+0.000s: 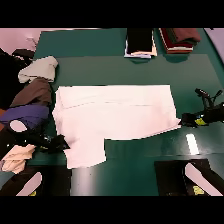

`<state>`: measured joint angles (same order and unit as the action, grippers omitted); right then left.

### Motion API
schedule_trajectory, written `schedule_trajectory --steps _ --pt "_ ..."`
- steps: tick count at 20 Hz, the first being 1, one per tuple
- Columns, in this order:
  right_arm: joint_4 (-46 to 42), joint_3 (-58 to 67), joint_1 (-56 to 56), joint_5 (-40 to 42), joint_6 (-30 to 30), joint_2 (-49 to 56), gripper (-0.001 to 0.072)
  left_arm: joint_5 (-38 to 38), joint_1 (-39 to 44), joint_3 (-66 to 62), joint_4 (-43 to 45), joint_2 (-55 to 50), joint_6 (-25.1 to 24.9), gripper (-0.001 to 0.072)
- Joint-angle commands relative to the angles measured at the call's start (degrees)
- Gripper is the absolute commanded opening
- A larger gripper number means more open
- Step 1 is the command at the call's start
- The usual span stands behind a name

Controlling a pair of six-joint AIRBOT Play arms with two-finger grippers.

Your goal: Fold the shirts.

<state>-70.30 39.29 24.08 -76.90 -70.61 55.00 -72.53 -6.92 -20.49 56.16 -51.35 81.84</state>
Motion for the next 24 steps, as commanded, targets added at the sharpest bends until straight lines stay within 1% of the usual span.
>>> schedule_trajectory --steps 1,3,5,8,10,11,13,14,16,18,21,22,24 --pt "0.1 0.2 0.0 -0.3 0.0 -1.9 0.0014 0.1 0.0 -0.6 -2.6 0.0 -2.6 0.0025" --pt "-0.1 0.2 0.0 -2.0 0.0 -4.0 0.0014 -2.5 0.0 -4.0 -2.3 0.0 -2.9 0.0023" --pt "-0.4 0.2 0.1 -5.6 0.0 -6.3 0.0014 -4.3 0.0 -6.3 -2.1 4.0 -2.5 0.0022" --pt "-2.9 0.2 0.1 -8.7 -1.5 -11.6 0.0014 -7.6 0.0 -7.6 -1.9 14.2 1.7 0.0023" --pt "-4.9 0.2 0.1 -9.9 -3.2 -13.8 0.0014 -10.6 0.0 -10.7 -1.8 17.4 3.7 0.0023" --pt "-4.9 0.2 0.1 -10.3 -3.3 -14.4 0.0013 -11.1 0.0 -12.8 -1.7 17.6 3.7 0.0023" --pt "-4.8 1.1 0.1 -9.2 -3.5 -14.1 0.0013 -9.0 0.0 -17.5 -0.7 17.5 3.7 0.0023" --pt "-4.8 2.6 0.1 -8.7 -3.8 -12.8 0.0013 -6.3 0.0 -19.5 0.3 17.1 3.7 0.0023" --pt "-4.5 7.1 0.0 -8.6 -3.9 -7.8 0.0013 -0.7 0.0 -22.4 2.4 14.6 3.6 0.0023" --pt "-4.2 11.9 0.0 -8.3 -4.0 -2.3 0.0013 2.5 0.0 -24.6 2.8 9.5 2.4 0.0023" --pt "-4.2 18.9 -0.1 -7.0 -4.8 6.3 0.0013 8.2 0.0 -29.1 2.5 -2.1 0.1 0.0024" --pt "-4.2 20.9 -0.1 -6.7 -5.0 8.8 0.0013 9.6 0.0 -30.8 2.3 -5.9 0.1 0.0024" --pt "-3.1 24.8 -0.1 -6.1 -5.0 13.9 0.0013 11.7 0.0 -34.7 0.7 -13.4 -2.3 0.0025"
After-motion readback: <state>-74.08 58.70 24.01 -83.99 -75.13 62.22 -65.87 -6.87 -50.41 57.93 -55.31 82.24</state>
